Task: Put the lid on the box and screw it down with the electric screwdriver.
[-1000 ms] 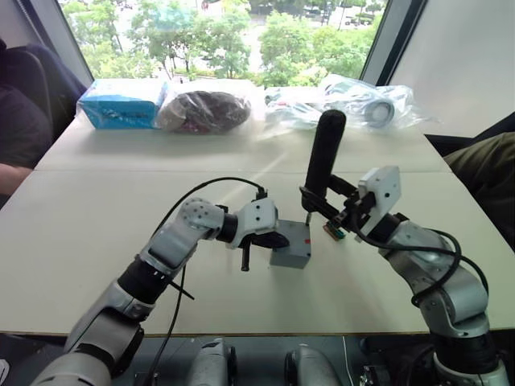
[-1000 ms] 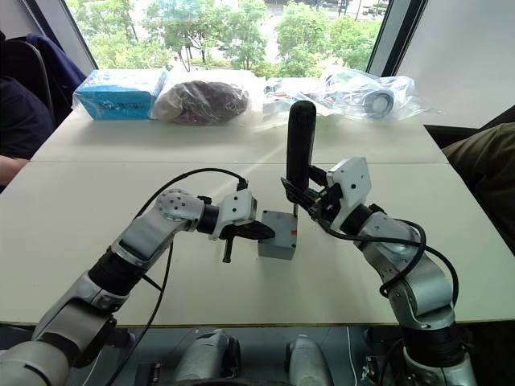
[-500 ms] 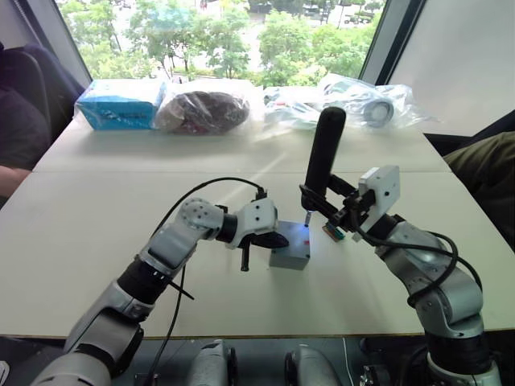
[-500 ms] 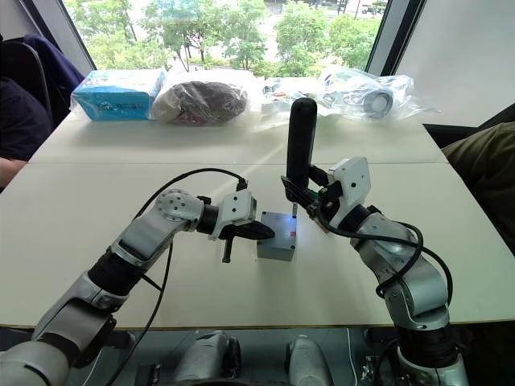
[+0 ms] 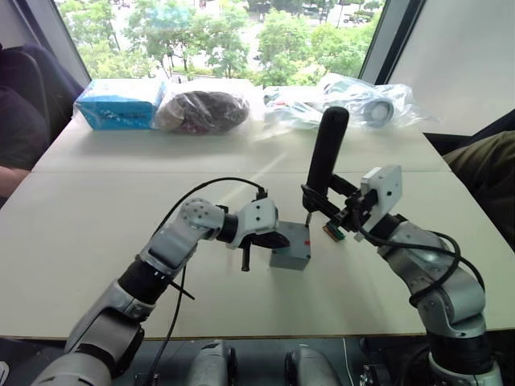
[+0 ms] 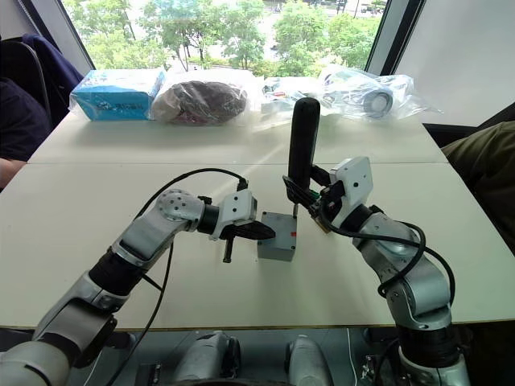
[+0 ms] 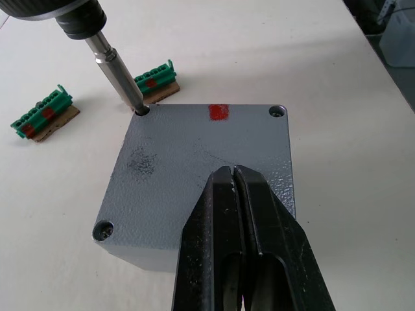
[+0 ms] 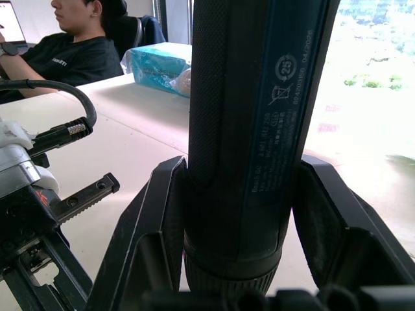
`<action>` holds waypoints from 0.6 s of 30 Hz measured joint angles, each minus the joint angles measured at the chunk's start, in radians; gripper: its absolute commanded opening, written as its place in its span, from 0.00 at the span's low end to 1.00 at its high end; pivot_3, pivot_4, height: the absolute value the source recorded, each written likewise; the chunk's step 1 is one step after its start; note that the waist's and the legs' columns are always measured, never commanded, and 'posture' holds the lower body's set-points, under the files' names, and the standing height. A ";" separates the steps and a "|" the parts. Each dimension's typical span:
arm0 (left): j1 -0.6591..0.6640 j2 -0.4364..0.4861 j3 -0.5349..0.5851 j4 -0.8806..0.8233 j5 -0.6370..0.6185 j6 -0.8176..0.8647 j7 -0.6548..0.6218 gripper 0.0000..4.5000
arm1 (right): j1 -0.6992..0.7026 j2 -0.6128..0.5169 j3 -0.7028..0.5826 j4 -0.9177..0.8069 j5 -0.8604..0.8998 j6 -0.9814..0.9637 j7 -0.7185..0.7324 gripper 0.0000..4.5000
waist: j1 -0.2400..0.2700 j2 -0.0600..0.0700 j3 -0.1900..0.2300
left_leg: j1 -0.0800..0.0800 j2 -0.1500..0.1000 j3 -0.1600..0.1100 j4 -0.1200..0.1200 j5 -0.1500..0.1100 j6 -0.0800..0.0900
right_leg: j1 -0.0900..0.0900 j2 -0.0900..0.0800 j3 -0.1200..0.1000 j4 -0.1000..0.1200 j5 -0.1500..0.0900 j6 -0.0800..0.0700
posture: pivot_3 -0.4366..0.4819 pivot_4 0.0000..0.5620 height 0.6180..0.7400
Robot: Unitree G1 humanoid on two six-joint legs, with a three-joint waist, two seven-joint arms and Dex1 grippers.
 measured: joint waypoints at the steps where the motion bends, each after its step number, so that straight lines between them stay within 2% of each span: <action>1: 0.000 -0.001 0.000 0.000 0.000 0.000 0.000 0.00 | -0.001 -0.007 -0.001 0.000 0.000 0.000 0.002 0.43 | 0.000 0.000 0.000 | 0.000 0.000 0.000 0.000 0.000 0.000 | 0.000 0.000 0.000 0.000 0.000 0.000 | 0.48 0.27 1.00; 6: 0.000 -0.003 0.001 -0.001 0.000 -0.001 -0.001 0.00 | -0.033 -0.032 -0.030 0.003 0.029 0.030 0.019 0.43 | 0.001 0.002 0.001 | -0.001 -0.001 0.000 -0.001 0.000 0.000 | 0.000 -0.001 0.000 -0.002 0.000 0.000 | 0.48 0.27 1.00; 10: 0.001 -0.004 0.004 -0.009 0.000 -0.003 -0.002 0.00 | -0.140 -0.092 -0.115 0.036 0.164 0.161 0.032 0.43 | 0.002 0.010 0.008 | -0.010 -0.003 0.001 0.000 0.002 0.003 | -0.010 -0.003 0.000 -0.001 0.001 -0.002 | 0.48 0.27 1.00; 15: 0.010 -0.031 0.038 -0.016 -0.021 0.026 0.024 0.00 | -0.317 -0.221 -0.294 0.073 0.390 0.317 0.018 0.43 | 0.007 0.015 0.013 | -0.016 -0.004 0.002 0.000 0.002 0.003 | -0.011 -0.004 -0.002 -0.001 0.002 -0.001 | 0.48 0.27 1.00; 18: 0.011 -0.082 0.127 -0.002 -0.099 0.145 0.082 0.00 | -0.359 -0.360 -0.357 0.126 0.550 0.494 0.016 0.43 | 0.008 0.015 0.016 | -0.023 -0.003 0.001 0.001 0.002 0.004 | -0.016 -0.003 -0.004 -0.001 0.002 -0.001 | 0.48 0.27 1.00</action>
